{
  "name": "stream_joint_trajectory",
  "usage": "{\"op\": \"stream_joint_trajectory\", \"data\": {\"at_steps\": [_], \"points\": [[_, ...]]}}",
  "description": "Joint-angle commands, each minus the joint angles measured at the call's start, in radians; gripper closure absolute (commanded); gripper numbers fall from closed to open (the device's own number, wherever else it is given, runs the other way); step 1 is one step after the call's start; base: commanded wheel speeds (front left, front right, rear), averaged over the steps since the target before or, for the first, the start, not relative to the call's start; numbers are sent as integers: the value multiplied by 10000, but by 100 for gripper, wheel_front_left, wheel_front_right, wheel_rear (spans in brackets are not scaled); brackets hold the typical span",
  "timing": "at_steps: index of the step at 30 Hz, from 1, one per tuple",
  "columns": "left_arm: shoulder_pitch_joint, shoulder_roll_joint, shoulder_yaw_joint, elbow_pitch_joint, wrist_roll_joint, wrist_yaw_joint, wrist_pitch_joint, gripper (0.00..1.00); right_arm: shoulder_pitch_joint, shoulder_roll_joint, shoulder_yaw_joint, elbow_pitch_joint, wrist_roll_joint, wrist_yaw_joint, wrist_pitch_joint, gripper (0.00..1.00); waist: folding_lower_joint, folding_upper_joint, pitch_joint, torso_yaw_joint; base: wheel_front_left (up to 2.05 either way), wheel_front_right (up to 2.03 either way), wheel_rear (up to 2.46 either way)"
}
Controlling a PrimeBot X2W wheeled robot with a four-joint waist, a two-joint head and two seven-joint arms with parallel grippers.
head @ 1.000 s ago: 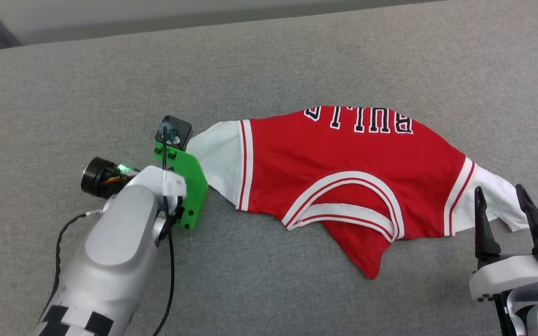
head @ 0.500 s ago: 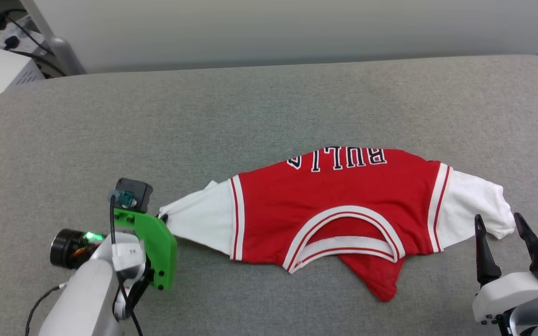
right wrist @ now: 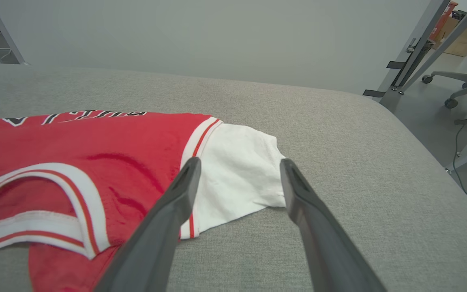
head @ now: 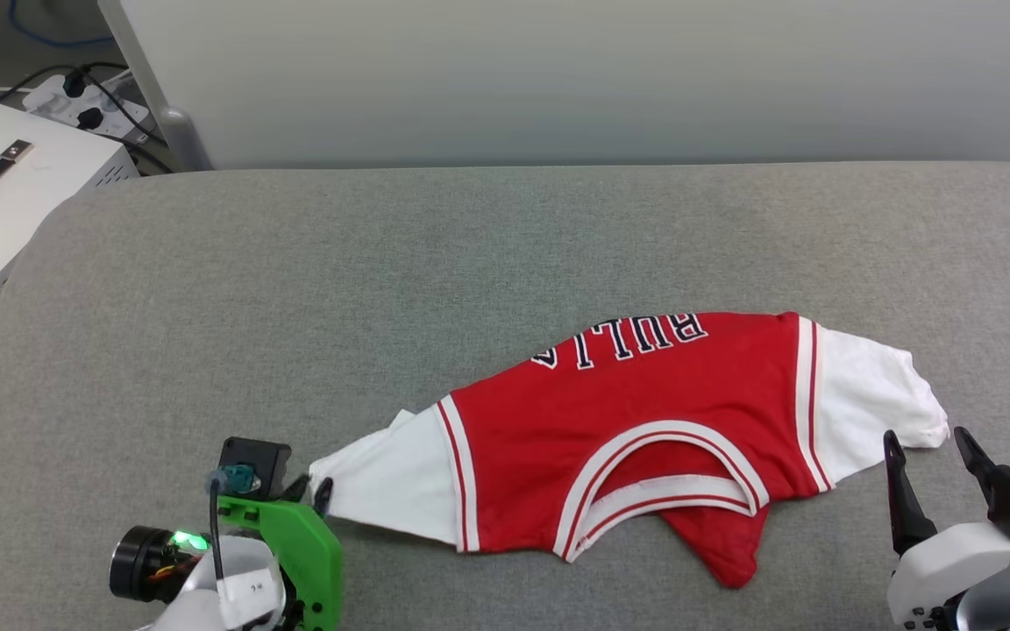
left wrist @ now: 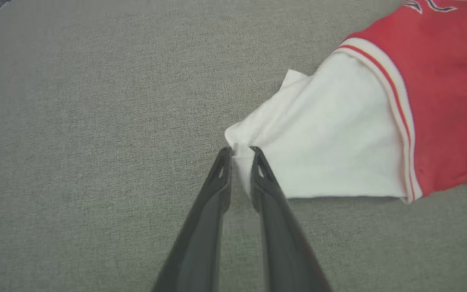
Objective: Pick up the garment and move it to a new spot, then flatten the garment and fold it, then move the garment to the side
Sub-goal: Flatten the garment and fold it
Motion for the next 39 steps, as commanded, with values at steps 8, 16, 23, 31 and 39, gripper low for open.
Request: {"op": "stream_joint_trajectory", "data": {"at_steps": [8,16,23,31,39], "points": [[-258,-291,77,269,517,-108,-3035,0,231,-352,-48,-186,354,-11,482,0,1,109,-167,175,0,0,0],[-294,-282,132,-178,786,-38,-4598,0,-66,-1827,117,-780,1481,-11,3803,0,1,109,201,707,0,0,0],[-639,-162,31,-752,862,-112,-4708,0,-1504,-3295,-210,-461,2748,-11,7549,0,1,109,1197,1405,0,0,0],[-856,-274,-164,-1026,843,-163,-4738,0,-2209,-3675,-516,837,2867,-11,8567,0,1,109,1761,1993,0,0,0],[-987,-339,-278,-1128,755,-190,-4719,0,-2333,-3734,-529,1897,2616,-11,8369,0,1,109,2012,2260,0,0,0]]}}
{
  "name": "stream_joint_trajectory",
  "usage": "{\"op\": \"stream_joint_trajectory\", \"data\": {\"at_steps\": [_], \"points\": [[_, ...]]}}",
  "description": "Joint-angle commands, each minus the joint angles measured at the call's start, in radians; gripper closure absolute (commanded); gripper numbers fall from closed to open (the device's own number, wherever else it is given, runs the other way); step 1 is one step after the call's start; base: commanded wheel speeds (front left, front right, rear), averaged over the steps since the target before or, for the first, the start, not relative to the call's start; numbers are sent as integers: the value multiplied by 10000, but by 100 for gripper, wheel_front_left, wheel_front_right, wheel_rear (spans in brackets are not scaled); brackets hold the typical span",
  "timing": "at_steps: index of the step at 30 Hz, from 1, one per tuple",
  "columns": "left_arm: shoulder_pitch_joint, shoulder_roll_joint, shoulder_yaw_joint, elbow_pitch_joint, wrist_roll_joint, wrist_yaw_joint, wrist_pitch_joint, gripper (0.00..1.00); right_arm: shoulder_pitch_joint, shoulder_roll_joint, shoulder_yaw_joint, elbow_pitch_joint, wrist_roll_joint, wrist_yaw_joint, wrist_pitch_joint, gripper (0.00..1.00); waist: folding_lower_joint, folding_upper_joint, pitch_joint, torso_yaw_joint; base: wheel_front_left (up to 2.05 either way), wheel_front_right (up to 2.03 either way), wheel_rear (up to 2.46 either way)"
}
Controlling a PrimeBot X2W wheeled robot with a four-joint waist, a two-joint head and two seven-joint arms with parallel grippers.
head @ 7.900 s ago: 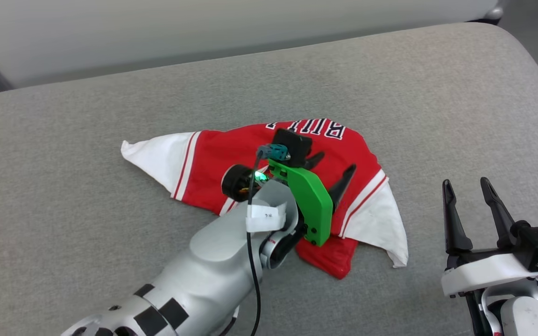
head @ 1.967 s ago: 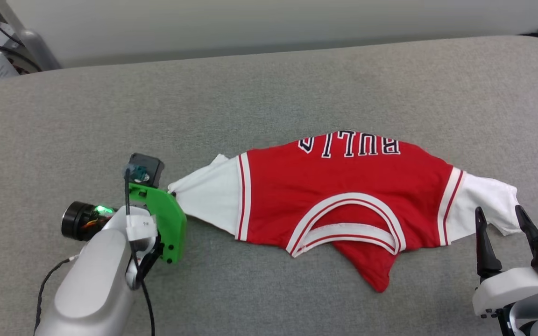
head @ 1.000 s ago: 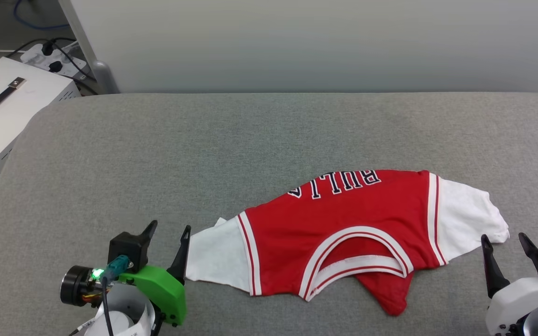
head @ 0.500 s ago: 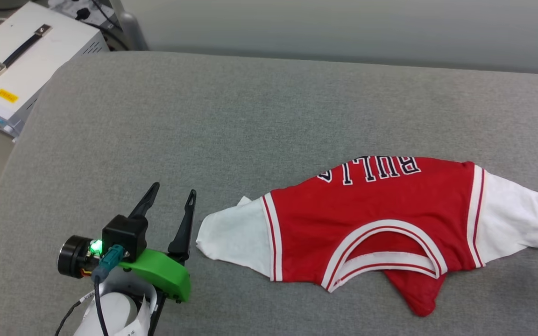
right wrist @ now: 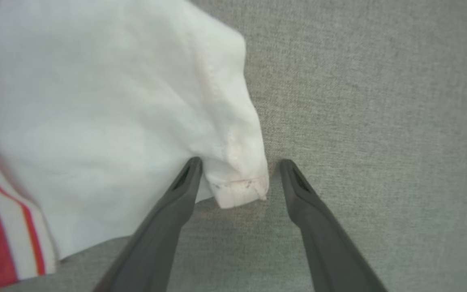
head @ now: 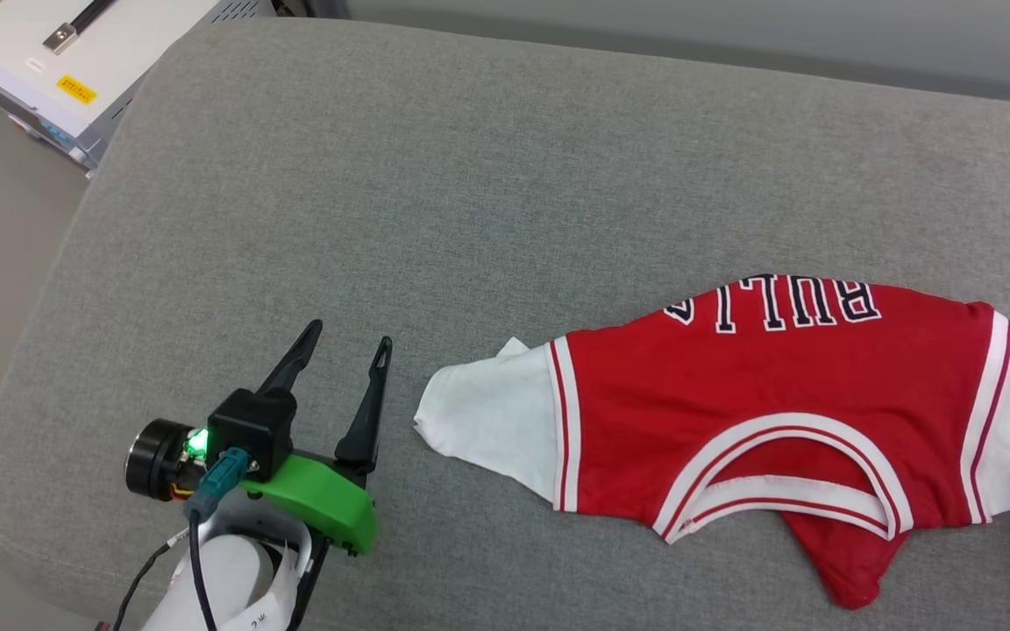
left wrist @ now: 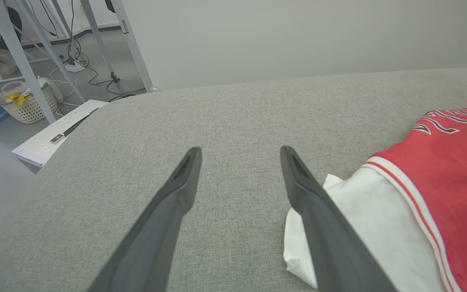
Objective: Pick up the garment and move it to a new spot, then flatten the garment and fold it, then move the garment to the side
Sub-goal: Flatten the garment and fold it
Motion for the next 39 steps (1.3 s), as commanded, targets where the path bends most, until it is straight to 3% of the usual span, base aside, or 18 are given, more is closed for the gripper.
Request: {"op": "stream_joint_trajectory", "data": {"at_steps": [1,6,7,8,13,18,21,29,39], "points": [[-163,-35,-24,-33,-79,-25,-25,0,-104,27,71,182,-72,-11,-75,0,0,109,124,112,0,0,0],[-187,-6,-76,-6,-106,-13,30,0,-56,91,294,713,-21,-11,-142,0,0,109,179,111,0,0,0],[-188,0,-89,2,-109,-13,50,0,-9,97,341,790,1,-11,-102,55,0,109,168,107,0,0,0],[-186,6,-104,10,-114,-8,72,0,46,102,391,861,33,-11,-75,100,0,109,151,98,0,0,0],[-102,77,-162,24,-173,-6,256,0,224,152,278,900,214,-11,-227,100,0,109,-77,-73,0,0,0],[62,205,-305,30,-376,-147,825,0,633,237,-135,162,372,-11,-321,100,0,109,-468,-388,0,0,0],[202,406,-518,52,-682,-291,2085,0,1281,550,-217,-1411,788,-11,-120,100,0,109,-741,-878,0,0,0],[85,878,-992,61,-932,-143,5328,0,1790,950,24,-3499,684,-11,545,100,0,109,-629,-1743,0,0,0],[-539,971,-1044,607,-646,420,6479,0,1727,1344,259,-4252,429,-11,779,100,0,109,-17,-2293,0,0,0]]}}
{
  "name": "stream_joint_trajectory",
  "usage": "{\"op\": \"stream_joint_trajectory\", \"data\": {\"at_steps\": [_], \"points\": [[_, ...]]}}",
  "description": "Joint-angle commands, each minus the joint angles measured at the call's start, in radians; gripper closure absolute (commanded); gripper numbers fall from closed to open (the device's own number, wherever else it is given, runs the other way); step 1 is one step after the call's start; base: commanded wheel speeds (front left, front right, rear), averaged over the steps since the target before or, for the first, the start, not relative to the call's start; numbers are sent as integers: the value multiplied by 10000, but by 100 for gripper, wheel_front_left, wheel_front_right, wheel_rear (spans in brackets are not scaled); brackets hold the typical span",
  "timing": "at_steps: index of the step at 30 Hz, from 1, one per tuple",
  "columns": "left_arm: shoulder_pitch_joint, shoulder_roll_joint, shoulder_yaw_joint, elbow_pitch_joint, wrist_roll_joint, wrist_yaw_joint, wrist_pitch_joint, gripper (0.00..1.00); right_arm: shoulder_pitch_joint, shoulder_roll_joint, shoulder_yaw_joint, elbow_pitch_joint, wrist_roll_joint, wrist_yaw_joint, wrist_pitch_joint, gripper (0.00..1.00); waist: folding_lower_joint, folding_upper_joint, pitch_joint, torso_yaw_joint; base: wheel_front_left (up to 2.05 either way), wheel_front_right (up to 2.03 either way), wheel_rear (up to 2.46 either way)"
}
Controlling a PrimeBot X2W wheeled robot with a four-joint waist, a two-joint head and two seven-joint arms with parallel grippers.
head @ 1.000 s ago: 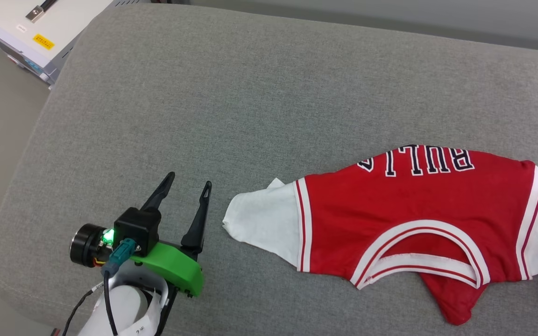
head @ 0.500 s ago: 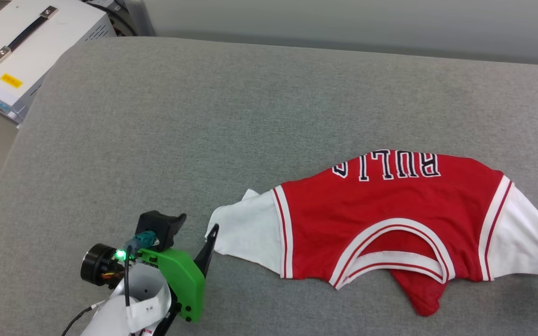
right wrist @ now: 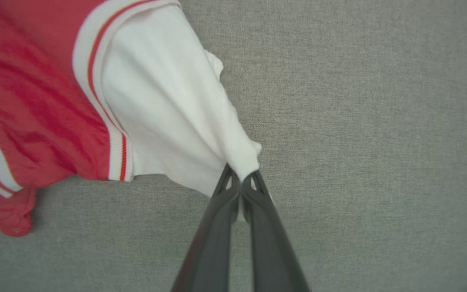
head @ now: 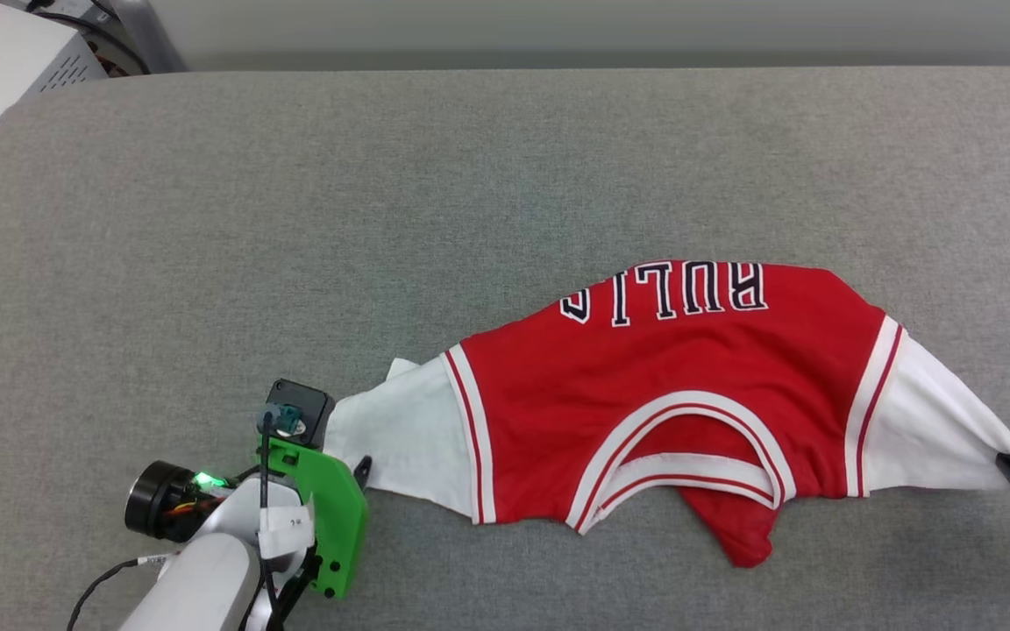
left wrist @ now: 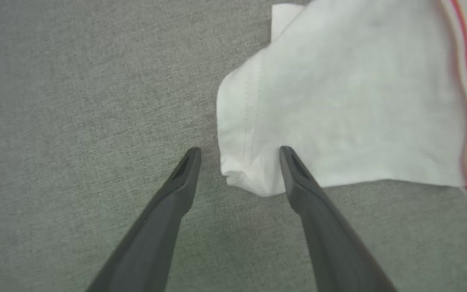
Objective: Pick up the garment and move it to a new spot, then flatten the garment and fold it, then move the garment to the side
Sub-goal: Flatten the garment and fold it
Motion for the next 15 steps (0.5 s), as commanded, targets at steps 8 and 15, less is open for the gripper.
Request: {"op": "stream_joint_trajectory", "data": {"at_steps": [8,15], "points": [[-73,164,-510,798,317,-51,837,75,-148,54,193,69,-95,-9,-119,100,0,109,386,-265,0,0,0],[167,12,-427,916,-96,-186,377,100,-121,-164,263,345,48,-9,-403,100,0,109,-170,-86,0,0,0]]}}
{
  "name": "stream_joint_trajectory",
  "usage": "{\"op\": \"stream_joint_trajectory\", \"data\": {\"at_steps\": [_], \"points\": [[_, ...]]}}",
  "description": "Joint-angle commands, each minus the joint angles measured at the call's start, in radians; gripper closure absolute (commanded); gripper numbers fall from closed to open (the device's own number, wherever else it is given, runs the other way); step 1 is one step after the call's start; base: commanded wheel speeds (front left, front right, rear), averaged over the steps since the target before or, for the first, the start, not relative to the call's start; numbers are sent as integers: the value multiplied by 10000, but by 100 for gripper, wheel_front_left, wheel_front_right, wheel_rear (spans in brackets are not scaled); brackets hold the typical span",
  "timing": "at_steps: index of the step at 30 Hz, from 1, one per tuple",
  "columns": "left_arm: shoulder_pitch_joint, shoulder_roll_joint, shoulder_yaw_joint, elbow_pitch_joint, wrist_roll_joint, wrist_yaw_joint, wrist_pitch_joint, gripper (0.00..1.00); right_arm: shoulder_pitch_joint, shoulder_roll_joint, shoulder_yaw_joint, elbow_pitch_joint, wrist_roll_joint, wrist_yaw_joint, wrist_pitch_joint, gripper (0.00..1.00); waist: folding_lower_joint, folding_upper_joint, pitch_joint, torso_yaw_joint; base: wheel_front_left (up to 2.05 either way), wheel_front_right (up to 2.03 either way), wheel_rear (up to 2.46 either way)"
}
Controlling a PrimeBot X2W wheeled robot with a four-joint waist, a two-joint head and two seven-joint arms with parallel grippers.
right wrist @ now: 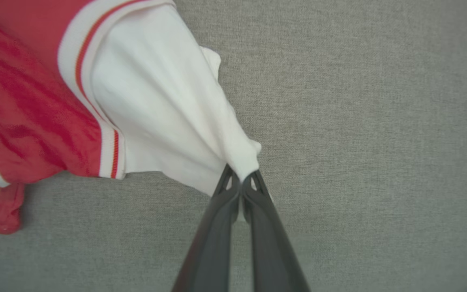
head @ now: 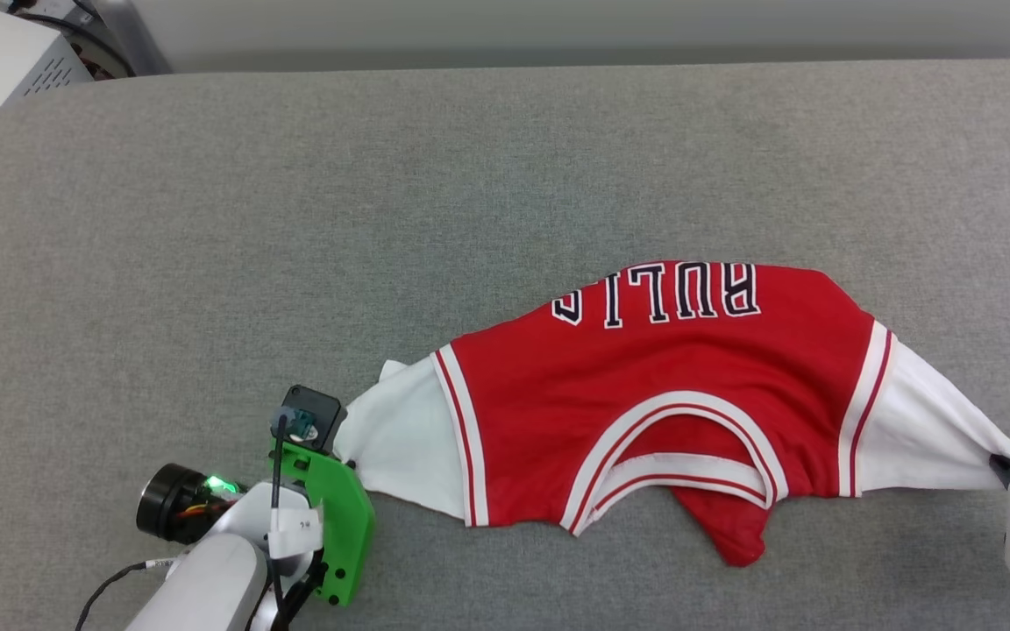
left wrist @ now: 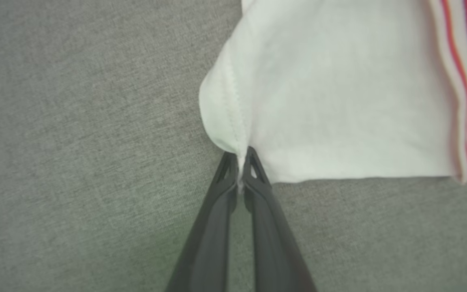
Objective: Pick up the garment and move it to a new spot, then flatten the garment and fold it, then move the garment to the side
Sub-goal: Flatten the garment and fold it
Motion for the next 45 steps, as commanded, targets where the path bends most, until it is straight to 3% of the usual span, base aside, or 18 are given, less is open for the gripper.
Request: {"op": "stream_joint_trajectory", "data": {"at_steps": [1,12,23,36,45], "points": [[391,6,-29,205,-179,3,-57,100,-97,-89,-11,35,69,-9,-156,100,0,109,-338,104,0,0,0],[575,596,1100,-2292,-758,278,-828,100,-471,-832,-317,-178,702,-9,-525,100,0,109,-1805,162,0,0,0],[-935,1459,2719,-5022,-1013,500,-960,100,-3116,-1287,-790,-586,1869,-9,-369,100,0,109,-2446,-116,0,0,0],[-3137,2119,3756,-5157,-971,344,-1291,100,-6360,-2109,158,200,1841,-9,-964,100,0,109,-1898,-357,0,0,0],[-5772,2352,4130,-3846,-1601,-287,-1378,100,-9288,-1894,606,1766,1122,-9,-2346,100,0,109,-31,-456,0,0,0]]}}
